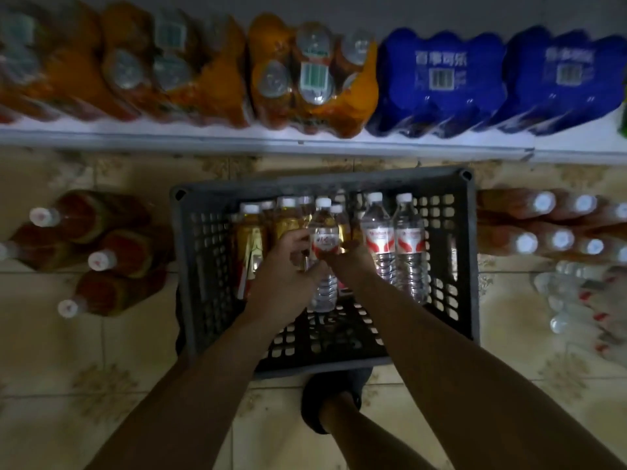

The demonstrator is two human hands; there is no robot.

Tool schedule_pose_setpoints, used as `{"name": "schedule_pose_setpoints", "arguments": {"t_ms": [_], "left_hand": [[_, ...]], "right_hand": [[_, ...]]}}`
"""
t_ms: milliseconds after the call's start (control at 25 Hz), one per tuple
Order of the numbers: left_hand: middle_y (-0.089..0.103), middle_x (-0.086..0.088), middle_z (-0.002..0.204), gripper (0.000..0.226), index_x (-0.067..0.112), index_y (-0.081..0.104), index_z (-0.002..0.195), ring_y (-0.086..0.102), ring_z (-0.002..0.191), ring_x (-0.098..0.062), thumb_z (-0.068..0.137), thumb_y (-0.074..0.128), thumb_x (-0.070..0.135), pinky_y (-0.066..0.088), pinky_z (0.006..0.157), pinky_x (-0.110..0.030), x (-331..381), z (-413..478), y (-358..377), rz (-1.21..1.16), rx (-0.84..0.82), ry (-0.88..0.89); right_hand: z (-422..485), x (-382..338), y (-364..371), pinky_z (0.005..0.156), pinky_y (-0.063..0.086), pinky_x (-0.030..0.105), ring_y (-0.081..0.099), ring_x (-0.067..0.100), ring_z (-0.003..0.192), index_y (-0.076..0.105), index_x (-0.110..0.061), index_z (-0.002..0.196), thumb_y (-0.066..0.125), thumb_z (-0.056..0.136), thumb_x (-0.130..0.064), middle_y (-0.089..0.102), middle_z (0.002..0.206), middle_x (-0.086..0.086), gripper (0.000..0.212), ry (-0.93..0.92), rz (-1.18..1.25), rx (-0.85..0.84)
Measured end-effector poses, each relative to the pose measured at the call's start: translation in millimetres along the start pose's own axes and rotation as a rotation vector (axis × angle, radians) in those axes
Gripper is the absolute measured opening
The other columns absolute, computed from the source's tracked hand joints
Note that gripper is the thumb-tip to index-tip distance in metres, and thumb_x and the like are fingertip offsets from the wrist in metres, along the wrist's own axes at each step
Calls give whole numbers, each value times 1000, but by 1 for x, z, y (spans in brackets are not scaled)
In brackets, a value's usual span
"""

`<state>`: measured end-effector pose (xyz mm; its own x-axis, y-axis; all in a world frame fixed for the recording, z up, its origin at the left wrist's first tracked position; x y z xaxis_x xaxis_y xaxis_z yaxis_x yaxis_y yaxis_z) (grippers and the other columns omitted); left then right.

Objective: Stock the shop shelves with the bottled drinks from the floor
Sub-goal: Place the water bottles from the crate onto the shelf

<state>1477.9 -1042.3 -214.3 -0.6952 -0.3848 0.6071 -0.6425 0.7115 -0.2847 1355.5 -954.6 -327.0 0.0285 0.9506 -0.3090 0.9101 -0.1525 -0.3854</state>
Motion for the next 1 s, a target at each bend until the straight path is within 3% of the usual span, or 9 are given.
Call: {"name": "schedule_pose_setpoints", "arguments": {"t_ms": [120,200,280,360,480,600,720,880,1000], "left_hand": [[55,16,120,50,32,47,132,49,102,1,88,69,24,39,77,-14,-18,15,-2,13,0,-25],[55,15,119,51,30,47,134,49,103,0,88,69,22,42,80,-16,-25,21,-4,28,-5,-27],[55,16,118,54,28,45,137,51,110,-4,88,69,22,47,87,-22,-28,24,-7,29,-14,-35],[56,13,122,55,28,44,137,52,116,-8,88,69,24,48,95,-31,-30,25,-12,21,-19,-45],[55,13,121,58,29,43,138,52,117,-9,87,70,28,48,99,-36,-22,14,-14,34,-63,-56],[55,12,120,61,26,44,139,52,116,-9,85,72,29,47,99,-34,0,-11,-23,31,-90,-56],[56,15,113,61,24,46,137,54,112,-8,83,74,27,46,92,-28,33,-44,-47,30,-80,-34],[57,15,121,69,27,47,137,55,113,-7,76,79,33,46,93,-24,88,-95,-103,37,-130,25],[62,22,120,76,34,47,133,57,111,4,65,81,39,46,95,-21,141,-140,-141,94,-319,105]], "right_hand": [[24,12,21,89,53,38,59,27,109,35,-13,143,69,83,-55,54,130,12,81,32,-116,6],[33,15,31,97,48,40,56,33,117,40,-6,140,64,88,-51,54,131,17,72,46,-124,-26],[40,18,35,87,45,35,56,29,108,48,-3,136,60,93,-45,59,115,12,60,46,-135,-39],[39,19,34,65,43,25,54,18,88,50,-5,131,57,91,-55,54,89,0,64,46,-181,-47],[13,23,20,62,53,29,65,18,82,53,-10,117,57,80,-73,66,95,5,73,58,-154,-25],[-40,15,-2,63,53,25,65,10,83,58,-22,115,70,81,-56,68,99,-3,49,-6,102,-26],[-114,-19,-22,67,51,21,67,7,86,64,-33,99,75,82,-44,71,93,-11,23,-114,282,-116],[-213,-92,-37,93,56,40,68,18,106,64,-21,120,72,87,-30,72,111,-2,34,-271,451,-358],[-279,-155,-51,95,53,47,65,24,113,62,-20,126,71,82,-31,69,120,4,47,-395,529,-474]]}}
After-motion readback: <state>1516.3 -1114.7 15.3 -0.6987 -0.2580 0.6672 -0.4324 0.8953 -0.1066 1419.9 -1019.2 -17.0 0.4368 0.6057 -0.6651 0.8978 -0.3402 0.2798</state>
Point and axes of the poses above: each hand's wrist, its own z-axis towards the middle knuckle, its own y-axis out of the palm, x = y × z, the point moved 9 cm from there along z, towards the middle knuckle
